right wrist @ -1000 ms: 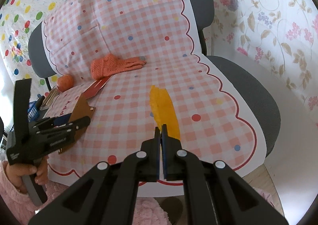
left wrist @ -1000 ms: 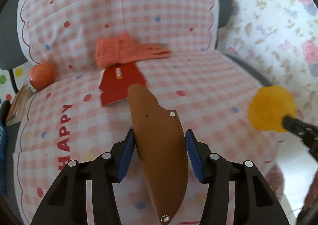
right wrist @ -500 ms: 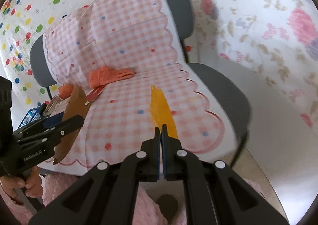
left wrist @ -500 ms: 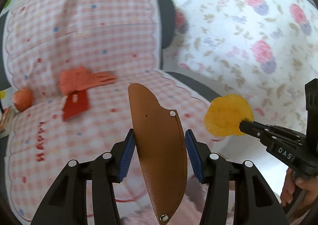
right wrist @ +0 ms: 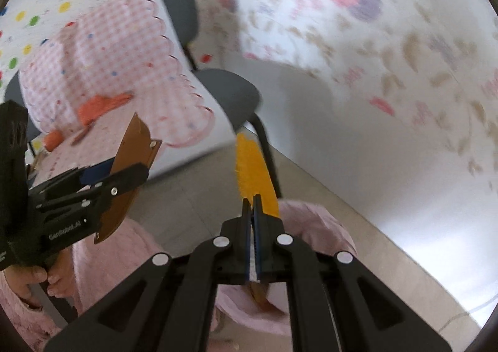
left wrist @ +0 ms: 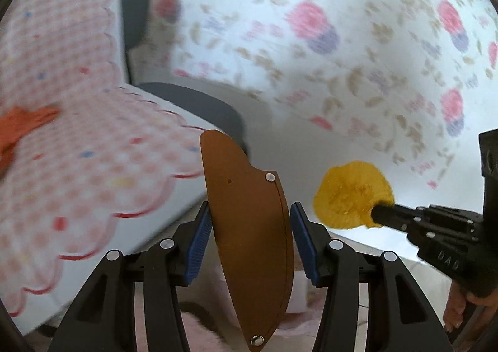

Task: Collect trash
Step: 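Carry the sheath and sponge over the pink bin and open both tools, then move both open tools back over the chair seat, then grasp the orange knit glove with the right tool while the left tool grasps the red envelope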

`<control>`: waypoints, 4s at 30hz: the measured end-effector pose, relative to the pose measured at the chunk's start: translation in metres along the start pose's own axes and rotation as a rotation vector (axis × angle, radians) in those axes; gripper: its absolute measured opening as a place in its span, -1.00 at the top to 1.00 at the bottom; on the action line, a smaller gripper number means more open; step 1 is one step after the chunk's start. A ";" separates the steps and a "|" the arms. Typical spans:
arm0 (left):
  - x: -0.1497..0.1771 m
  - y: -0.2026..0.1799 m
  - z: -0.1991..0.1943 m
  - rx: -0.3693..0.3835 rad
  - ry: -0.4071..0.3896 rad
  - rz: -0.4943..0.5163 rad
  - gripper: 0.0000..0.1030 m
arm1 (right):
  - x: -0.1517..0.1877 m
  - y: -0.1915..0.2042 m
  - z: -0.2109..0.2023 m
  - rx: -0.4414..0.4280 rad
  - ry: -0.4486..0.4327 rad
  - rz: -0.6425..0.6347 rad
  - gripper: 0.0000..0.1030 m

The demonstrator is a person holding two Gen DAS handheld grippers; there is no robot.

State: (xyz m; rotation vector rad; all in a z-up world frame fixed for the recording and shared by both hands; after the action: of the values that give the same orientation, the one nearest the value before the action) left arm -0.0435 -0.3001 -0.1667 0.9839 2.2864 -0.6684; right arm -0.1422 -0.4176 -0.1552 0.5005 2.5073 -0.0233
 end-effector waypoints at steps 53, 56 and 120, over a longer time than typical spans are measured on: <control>0.019 0.289 -0.179 -0.586 -0.084 -0.442 -0.56 | -0.141 0.213 0.051 -0.236 -0.071 -0.322 0.35; 0.017 0.319 -0.189 -0.626 -0.096 -0.479 -0.58 | -0.156 0.240 0.069 -0.251 -0.056 -0.361 0.35; -0.047 0.397 -0.033 -0.508 0.142 -0.636 -0.74 | -0.233 0.268 0.154 -0.191 -0.096 -0.397 0.76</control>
State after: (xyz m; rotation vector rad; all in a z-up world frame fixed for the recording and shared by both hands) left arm 0.2768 -0.0606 -0.1995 0.0582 2.7099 -0.2181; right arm 0.2140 -0.2683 -0.1321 -0.0775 2.4423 0.0386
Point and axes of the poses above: each gripper's, at about its wrist camera, not at the fingertips, and z roughly the way its jaws point, y to its left, x to its underside, the point moved 8 cm from there along z, roughly the way its jaws point, and after that the axes turned 8 degrees about y, right-handed, at the moved point
